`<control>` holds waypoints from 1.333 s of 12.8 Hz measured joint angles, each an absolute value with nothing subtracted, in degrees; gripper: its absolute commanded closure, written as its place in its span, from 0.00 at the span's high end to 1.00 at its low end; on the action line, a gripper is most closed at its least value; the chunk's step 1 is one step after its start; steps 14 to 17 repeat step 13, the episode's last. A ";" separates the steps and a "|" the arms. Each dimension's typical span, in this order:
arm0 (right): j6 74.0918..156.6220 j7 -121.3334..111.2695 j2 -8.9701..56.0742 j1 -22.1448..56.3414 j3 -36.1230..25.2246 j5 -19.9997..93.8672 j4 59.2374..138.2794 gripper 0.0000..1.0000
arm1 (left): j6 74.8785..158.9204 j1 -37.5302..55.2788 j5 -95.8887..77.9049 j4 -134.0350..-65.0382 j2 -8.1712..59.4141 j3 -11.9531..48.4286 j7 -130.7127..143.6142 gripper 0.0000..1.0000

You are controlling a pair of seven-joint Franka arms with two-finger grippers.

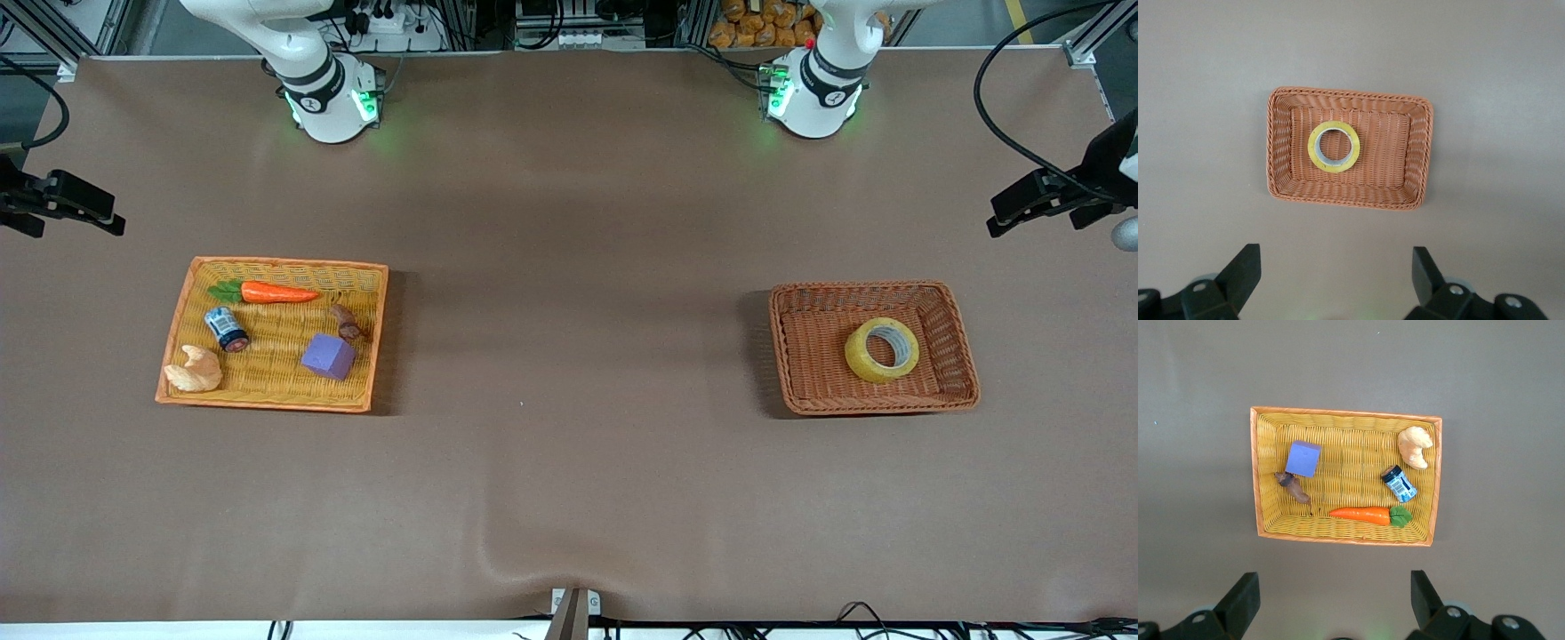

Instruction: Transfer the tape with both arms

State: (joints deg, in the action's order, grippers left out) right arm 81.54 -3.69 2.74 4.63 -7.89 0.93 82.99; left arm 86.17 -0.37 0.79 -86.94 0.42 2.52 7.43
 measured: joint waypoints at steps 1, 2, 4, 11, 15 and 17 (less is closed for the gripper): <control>81.54 -3.69 2.74 4.63 -7.88 0.93 82.99 1.00 | 86.17 0.91 0.79 -87.33 0.40 1.23 7.45 1.00; 81.54 -3.69 2.74 4.63 -7.85 0.91 82.99 1.00 | 86.17 1.43 0.79 -87.49 0.38 0.72 7.46 1.00; 81.54 -3.69 2.74 4.63 -7.82 0.90 82.99 1.00 | 86.17 1.58 0.79 -87.49 0.24 0.48 7.46 1.00; 81.54 -3.69 2.82 4.63 -7.76 0.90 82.99 1.00 | 86.18 1.65 0.79 -87.49 -0.02 0.20 7.46 1.00; 81.54 -3.69 2.82 4.63 -7.76 0.90 82.99 1.00 | 86.18 1.71 0.79 -87.49 -0.01 0.20 7.45 1.00; 81.54 -3.69 2.82 4.63 -7.76 0.90 82.99 1.00 | 86.18 1.71 0.79 -87.49 -0.01 0.20 7.45 1.00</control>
